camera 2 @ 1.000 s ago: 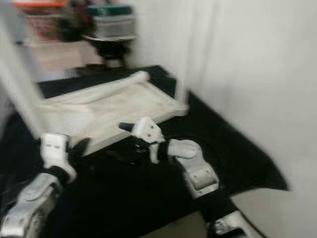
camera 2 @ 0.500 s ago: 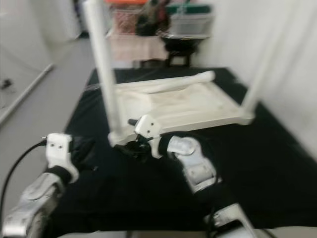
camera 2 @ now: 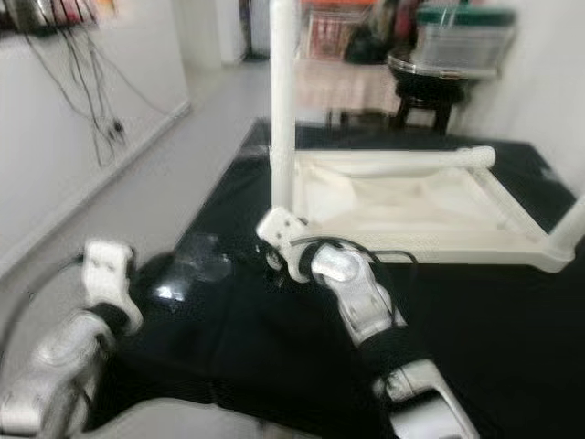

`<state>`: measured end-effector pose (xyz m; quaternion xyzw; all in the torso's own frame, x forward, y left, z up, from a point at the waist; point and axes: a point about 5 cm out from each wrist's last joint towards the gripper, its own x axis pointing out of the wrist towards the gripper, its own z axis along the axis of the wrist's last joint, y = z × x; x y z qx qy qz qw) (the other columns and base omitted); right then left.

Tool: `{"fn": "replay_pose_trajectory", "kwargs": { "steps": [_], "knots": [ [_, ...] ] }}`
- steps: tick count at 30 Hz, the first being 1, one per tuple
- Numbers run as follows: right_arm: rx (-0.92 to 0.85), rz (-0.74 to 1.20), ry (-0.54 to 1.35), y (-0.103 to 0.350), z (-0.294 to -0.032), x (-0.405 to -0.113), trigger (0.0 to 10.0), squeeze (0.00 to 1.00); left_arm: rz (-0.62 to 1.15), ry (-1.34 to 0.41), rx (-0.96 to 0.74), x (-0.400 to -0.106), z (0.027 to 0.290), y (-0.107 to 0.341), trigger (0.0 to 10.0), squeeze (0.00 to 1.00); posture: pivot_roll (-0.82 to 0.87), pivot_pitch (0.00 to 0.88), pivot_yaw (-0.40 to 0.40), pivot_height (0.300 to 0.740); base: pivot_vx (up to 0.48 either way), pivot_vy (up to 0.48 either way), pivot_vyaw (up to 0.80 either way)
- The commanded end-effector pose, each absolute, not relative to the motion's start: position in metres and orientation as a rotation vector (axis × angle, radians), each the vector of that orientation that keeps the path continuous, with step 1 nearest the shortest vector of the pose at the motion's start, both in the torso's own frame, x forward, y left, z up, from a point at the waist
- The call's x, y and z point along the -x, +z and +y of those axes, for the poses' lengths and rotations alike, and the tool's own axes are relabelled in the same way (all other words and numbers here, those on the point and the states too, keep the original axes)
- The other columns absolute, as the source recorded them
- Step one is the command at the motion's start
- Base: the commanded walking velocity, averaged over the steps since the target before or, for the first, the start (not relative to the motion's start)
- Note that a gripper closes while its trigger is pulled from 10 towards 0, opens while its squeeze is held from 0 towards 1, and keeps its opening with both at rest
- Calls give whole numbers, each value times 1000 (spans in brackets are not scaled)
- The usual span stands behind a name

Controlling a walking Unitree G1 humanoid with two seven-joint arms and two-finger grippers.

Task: Building children table

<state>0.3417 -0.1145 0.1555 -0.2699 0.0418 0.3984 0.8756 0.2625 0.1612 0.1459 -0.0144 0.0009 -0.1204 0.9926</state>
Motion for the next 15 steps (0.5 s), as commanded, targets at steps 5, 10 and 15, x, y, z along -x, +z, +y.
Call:
{"fn": "replay_pose_trajectory", "kwargs": {
  "steps": [5,10,15],
  "knots": [
    [708,242,817,149,-142,-349,10000,0,-4,-237,32,-259,161,148,10000,0,-57,0,-26,740,0,0,0],
    [657,226,880,149,-135,-343,10000,0,-21,-236,51,-257,164,151,10000,0,-54,0,-27,740,0,-350,0],
    [660,241,921,141,-130,-335,10000,0,-21,-235,56,-257,164,151,10000,0,-56,0,-23,740,0,-433,0]
  ]
}}
